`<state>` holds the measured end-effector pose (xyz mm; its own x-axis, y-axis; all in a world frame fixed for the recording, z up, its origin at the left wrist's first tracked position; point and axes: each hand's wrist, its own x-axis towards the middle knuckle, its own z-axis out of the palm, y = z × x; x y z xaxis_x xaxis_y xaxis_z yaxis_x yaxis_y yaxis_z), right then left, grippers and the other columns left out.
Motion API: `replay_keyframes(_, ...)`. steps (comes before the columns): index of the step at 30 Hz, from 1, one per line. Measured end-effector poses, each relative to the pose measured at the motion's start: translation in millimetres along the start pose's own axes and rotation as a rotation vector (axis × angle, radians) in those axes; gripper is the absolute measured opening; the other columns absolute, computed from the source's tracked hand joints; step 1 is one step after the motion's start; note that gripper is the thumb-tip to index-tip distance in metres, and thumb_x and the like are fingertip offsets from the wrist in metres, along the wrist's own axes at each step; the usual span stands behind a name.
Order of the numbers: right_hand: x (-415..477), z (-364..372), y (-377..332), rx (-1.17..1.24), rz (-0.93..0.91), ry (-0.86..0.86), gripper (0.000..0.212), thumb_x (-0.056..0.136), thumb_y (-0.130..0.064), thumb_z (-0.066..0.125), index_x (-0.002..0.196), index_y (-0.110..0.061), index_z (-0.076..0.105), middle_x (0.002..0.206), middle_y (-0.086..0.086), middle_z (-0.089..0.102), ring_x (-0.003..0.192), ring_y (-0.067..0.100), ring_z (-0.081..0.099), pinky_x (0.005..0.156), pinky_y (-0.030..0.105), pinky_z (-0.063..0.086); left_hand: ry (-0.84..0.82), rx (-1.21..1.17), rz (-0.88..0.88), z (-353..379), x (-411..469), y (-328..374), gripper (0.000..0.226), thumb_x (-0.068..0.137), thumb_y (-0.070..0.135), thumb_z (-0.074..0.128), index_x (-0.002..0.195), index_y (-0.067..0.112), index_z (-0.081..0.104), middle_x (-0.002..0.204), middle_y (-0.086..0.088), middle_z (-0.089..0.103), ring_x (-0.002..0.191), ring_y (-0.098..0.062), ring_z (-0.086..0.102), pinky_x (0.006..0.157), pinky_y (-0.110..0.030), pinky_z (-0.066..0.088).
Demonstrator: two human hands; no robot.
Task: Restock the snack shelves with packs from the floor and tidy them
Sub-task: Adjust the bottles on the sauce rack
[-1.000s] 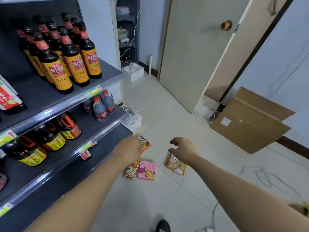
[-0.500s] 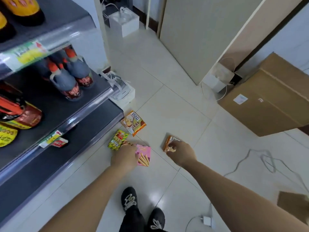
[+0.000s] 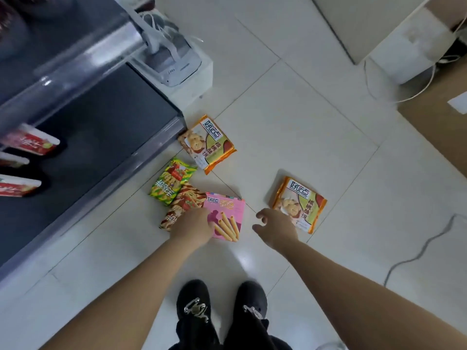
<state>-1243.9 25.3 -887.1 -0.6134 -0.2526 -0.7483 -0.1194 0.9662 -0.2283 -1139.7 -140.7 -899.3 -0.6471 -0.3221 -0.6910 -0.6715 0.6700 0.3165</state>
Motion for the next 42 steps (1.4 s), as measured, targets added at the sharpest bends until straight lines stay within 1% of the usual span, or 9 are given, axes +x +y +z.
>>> replay_keyframes(6,102,92,28,0.039,0.082,-0.070,0.043,0.089,-0.040,0.058,0.128,-0.022,0.055,0.125,-0.002,0.061,0.115,0.019,0.056,0.090,0.030,0.046,-0.072,-0.085,-0.108,97,87,-33,0.037,0.093,0.026,0.052,0.126,0.010,0.053,0.129,-0.011,0.052,0.119,-0.028,0.050,0.094,-0.037,0.044)
replay_keyframes(9,135,125,34,0.180,0.168,-0.118,0.050,0.090,-0.040,0.057,0.130,-0.012,0.048,0.123,0.006,0.061,0.112,0.024,0.057,0.087,0.032,0.046,-0.092,-0.154,-0.212,136,117,-46,0.071,0.093,0.030,0.054,0.148,0.002,0.020,0.149,-0.015,0.032,0.136,-0.029,0.035,0.107,-0.037,0.037)
replay_keyframes(12,156,146,34,0.466,0.259,-0.200,0.037,0.087,-0.031,0.059,0.118,-0.015,0.048,0.111,0.003,0.062,0.100,0.022,0.058,0.086,0.035,0.051,-0.128,-0.263,-0.280,152,135,-50,0.089,0.091,0.027,0.057,0.152,0.006,-0.003,0.156,-0.012,0.021,0.142,-0.029,0.028,0.111,-0.036,0.032)
replay_keyframes(17,153,129,32,0.570,0.233,-0.044,0.030,0.088,-0.023,0.050,0.118,-0.024,0.054,0.101,-0.005,0.065,0.096,0.019,0.061,0.091,0.040,0.052,-0.089,-0.488,-0.239,145,143,-42,0.084,0.070,0.025,0.066,0.144,0.023,0.026,0.134,0.000,0.051,0.121,-0.018,0.052,0.101,-0.036,0.048)
replay_keyframes(20,124,87,25,0.593,0.188,0.059,0.029,0.093,-0.026,0.050,0.121,-0.024,0.055,0.097,-0.005,0.065,0.092,0.018,0.061,0.084,0.034,0.050,-0.067,-0.579,-0.185,96,122,-15,0.064,0.065,0.023,0.055,0.127,0.030,0.044,0.121,0.007,0.059,0.110,-0.014,0.057,0.093,-0.031,0.049)
replay_keyframes(25,54,-5,-10,0.607,0.064,0.236,0.043,0.095,-0.039,0.053,0.135,-0.023,0.051,0.102,0.001,0.067,0.096,0.021,0.061,0.079,0.028,0.044,-0.006,-0.601,-0.092,-12,68,34,0.043,0.081,0.016,0.053,0.120,0.033,0.045,0.111,0.007,0.058,0.097,-0.012,0.058,0.071,-0.019,0.044)
replay_keyframes(30,-29,-109,-63,0.669,-0.076,0.324,0.021,0.097,-0.038,0.049,0.114,-0.029,0.060,0.086,-0.007,0.068,0.081,0.014,0.064,0.067,0.030,0.049,0.133,-0.656,0.012,-124,-17,73,0.041,0.084,0.021,0.056,0.116,0.045,0.047,0.105,0.016,0.065,0.093,-0.003,0.062,0.074,-0.025,0.055)
replay_keyframes(35,-120,-201,-108,0.638,-0.206,0.394,0.017,0.097,-0.030,0.051,0.111,-0.029,0.061,0.091,-0.004,0.068,0.083,0.016,0.065,0.063,0.028,0.047,0.239,-0.708,0.076,-224,-118,112,0.036,0.093,0.020,0.050,0.121,0.041,0.045,0.112,0.014,0.061,0.098,-0.005,0.058,0.060,-0.011,0.038)
replay_keyframes(42,-235,-303,-154,0.604,-0.413,0.445,0.016,0.096,-0.029,0.051,0.098,-0.039,0.062,0.078,-0.005,0.068,0.075,0.012,0.065,0.067,0.031,0.051,0.414,-0.805,0.089,-325,-249,157,0.032,0.091,0.026,0.044,0.119,0.041,0.048,0.112,0.016,0.063,0.104,-0.010,0.059,0.090,-0.031,0.048)
